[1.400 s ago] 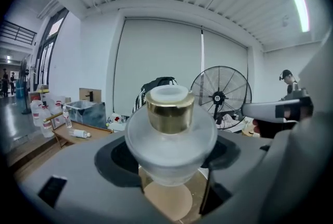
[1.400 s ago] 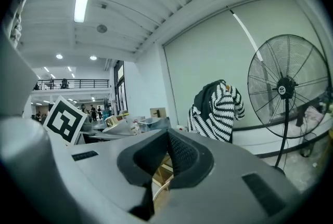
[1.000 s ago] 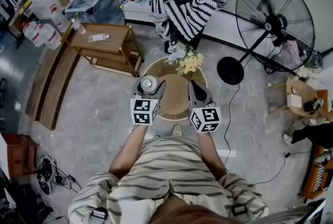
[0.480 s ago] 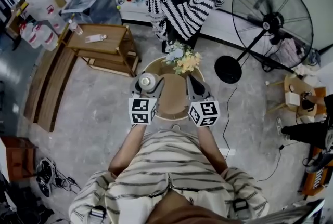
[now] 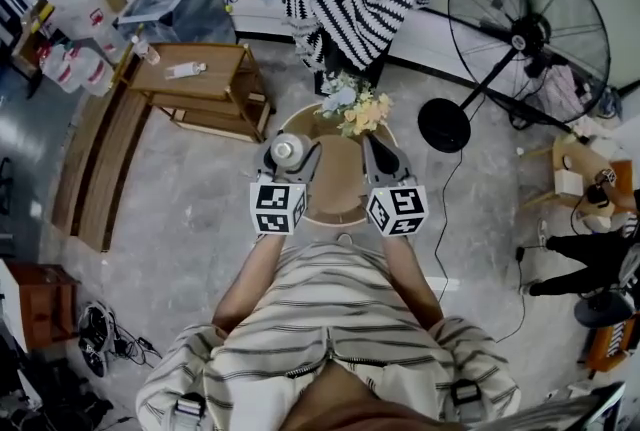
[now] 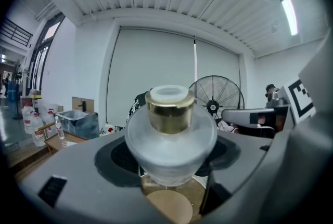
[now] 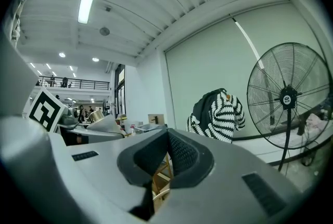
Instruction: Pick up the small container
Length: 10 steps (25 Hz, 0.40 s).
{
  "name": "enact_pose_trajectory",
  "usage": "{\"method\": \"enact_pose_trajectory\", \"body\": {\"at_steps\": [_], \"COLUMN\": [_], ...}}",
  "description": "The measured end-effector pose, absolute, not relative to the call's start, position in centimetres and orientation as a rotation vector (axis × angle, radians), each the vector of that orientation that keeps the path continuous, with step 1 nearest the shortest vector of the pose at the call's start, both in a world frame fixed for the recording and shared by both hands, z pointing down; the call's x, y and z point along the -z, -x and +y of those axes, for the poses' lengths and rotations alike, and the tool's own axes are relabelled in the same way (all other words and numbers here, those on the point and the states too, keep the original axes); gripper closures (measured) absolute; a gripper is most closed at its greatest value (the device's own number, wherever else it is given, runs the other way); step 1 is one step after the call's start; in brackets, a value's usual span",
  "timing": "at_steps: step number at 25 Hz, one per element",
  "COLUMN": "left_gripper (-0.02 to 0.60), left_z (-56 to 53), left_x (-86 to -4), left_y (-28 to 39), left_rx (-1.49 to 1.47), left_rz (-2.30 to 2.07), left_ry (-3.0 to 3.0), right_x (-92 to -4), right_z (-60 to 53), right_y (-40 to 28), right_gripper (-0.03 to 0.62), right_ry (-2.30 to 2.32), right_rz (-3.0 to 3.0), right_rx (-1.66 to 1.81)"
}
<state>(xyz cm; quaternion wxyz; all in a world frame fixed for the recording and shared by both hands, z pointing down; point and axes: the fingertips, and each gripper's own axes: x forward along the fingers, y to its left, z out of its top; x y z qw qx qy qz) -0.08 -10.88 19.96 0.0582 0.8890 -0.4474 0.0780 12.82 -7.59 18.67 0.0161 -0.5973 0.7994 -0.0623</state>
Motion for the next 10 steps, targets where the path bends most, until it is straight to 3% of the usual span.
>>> {"method": "enact_pose_trajectory", "body": {"at_steps": [10], "left_gripper": [0.252], "left_z": [-11.7], "left_x": [-21.2], "left_y": [-1.2], "left_rx": [-0.254], "left_rz": [-1.338], "left_ry": [-2.691], "right_x": [-19.4], "right_z": [-8.4], "right_y": [-13.9], "right_gripper": [0.588], "right_ry": [1.873], "right_rz": [2.481], "right_rx": [0.201]}}
